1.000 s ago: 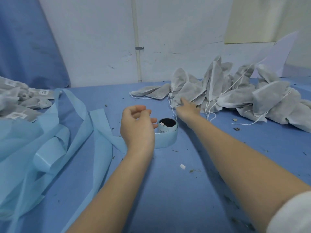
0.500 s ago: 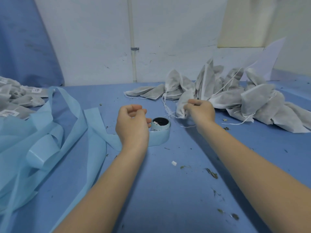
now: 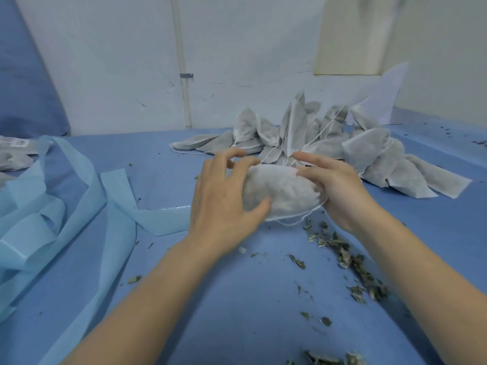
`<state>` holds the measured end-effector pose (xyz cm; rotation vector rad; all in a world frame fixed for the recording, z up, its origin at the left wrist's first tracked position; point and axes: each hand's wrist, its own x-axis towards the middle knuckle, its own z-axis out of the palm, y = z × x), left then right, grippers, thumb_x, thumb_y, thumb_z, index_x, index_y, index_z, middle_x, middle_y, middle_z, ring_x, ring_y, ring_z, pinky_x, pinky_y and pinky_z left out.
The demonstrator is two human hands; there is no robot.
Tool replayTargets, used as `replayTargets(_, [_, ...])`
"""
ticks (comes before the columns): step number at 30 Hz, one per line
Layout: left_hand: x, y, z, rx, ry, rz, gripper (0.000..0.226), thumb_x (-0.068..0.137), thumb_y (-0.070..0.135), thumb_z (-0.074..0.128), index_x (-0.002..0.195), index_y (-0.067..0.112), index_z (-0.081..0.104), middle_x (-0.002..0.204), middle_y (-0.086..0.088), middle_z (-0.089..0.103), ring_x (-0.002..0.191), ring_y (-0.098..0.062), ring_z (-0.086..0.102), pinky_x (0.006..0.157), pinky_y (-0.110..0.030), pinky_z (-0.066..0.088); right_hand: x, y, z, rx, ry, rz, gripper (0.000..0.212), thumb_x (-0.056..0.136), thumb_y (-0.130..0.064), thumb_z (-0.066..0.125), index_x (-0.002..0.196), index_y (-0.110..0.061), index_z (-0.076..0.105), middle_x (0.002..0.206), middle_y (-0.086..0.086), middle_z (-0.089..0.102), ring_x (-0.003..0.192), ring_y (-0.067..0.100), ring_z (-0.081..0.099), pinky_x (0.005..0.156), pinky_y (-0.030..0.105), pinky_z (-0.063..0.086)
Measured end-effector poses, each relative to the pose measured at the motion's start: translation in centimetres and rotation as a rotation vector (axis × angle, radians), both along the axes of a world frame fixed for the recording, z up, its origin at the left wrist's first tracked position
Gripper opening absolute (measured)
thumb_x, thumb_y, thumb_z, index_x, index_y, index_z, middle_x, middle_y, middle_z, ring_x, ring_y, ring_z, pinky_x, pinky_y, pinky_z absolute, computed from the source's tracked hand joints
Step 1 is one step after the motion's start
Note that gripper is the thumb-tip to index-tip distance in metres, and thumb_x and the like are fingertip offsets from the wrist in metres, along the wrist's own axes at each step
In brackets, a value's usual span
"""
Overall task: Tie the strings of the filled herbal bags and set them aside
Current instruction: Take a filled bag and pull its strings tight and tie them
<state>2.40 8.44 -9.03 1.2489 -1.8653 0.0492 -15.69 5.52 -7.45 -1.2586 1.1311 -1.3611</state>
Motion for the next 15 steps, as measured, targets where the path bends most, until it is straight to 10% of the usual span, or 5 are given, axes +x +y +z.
replayTargets(6, [-0.9, 0.6, 0.2, 0.085, -0.196, -0.014, 0.081, 0.066, 0.060, 0.055, 0.136, 0.019, 0.043, 0.127, 0.006, 0.055, 0.114, -0.011, 0.043, 0.096, -0.022, 0.019, 0.8, 0.8, 0.2, -0.014, 0.010, 0.169, 0.038, 0.088, 0.004, 0.057, 0.121, -0.015, 0.057, 0.094, 0.009, 0.072, 0.082, 0.020, 0.066, 0.072, 0.027, 0.054])
replayTargets(15, [-0.8, 0.4, 0.9, 0.179, -0.150, 0.093, 0.034, 0.074, 0.050, 0.055, 0.100, 0.029, 0.047, 0.089, 0.013, 0.050, 0.086, -0.018, 0.051, 0.064, -0.028, 0.032, 1.2, 0.7, -0.5, 0.136, 0.177, 0.120, 0.046, 0.095, -0.046, 0.050, 0.103, -0.003, 0.065, 0.083, 0.011, 0.071, 0.066, 0.018, 0.067, 0.059, 0.027, 0.054])
